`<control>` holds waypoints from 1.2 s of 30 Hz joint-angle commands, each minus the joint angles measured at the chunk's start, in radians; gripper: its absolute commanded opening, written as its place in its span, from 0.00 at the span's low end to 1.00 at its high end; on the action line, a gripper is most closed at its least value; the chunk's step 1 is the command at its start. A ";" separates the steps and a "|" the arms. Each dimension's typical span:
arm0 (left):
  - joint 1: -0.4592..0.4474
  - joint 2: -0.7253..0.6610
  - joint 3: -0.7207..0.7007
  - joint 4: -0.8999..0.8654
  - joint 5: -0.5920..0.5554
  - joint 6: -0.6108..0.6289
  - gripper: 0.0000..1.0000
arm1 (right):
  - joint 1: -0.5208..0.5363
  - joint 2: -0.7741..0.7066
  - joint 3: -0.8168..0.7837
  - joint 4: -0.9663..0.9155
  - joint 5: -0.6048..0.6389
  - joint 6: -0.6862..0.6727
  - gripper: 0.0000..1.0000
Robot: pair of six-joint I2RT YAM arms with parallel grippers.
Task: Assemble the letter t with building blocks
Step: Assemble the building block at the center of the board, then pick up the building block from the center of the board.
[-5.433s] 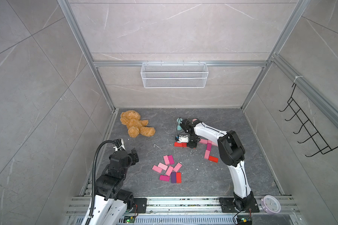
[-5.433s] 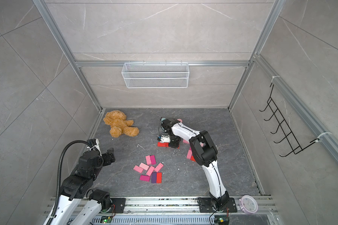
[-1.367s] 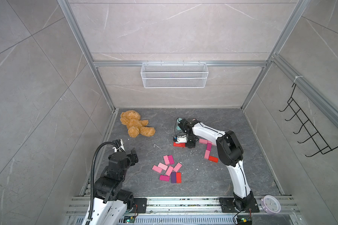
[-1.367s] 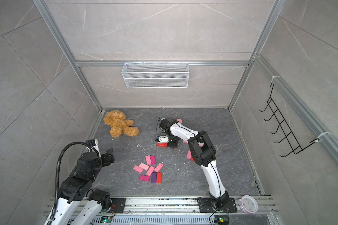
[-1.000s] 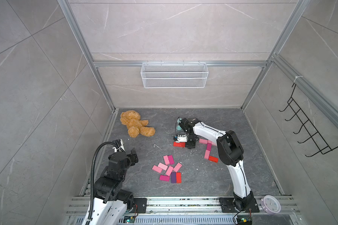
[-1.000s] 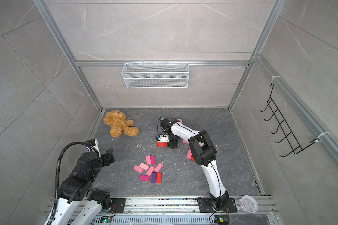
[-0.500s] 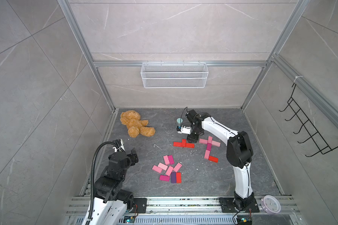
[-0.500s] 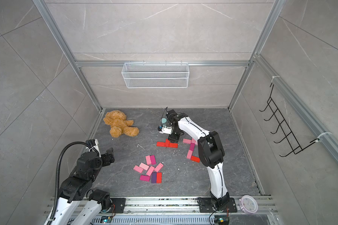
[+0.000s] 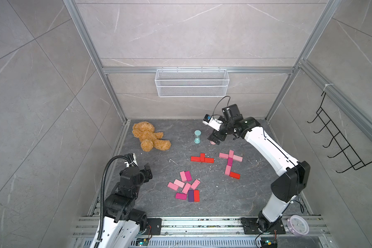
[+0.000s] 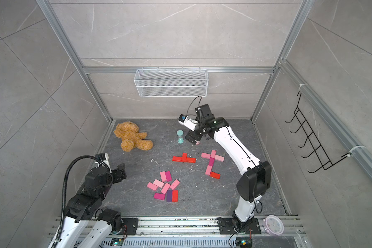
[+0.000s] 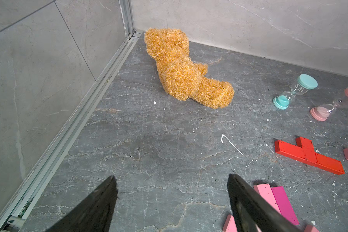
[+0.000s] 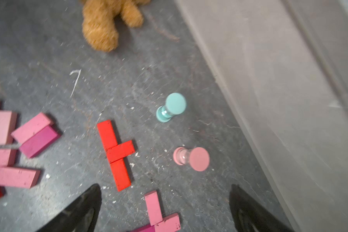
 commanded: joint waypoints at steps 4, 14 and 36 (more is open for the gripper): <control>-0.005 0.015 0.002 0.035 -0.018 -0.009 0.88 | -0.096 0.038 0.127 -0.061 -0.305 0.271 1.00; -0.004 0.024 0.003 0.030 -0.033 -0.013 0.88 | -0.071 -0.298 -0.391 0.185 -0.179 0.589 0.92; -0.004 0.043 0.015 0.018 -0.037 -0.026 0.88 | 0.696 -0.261 -0.881 0.149 0.313 1.401 0.71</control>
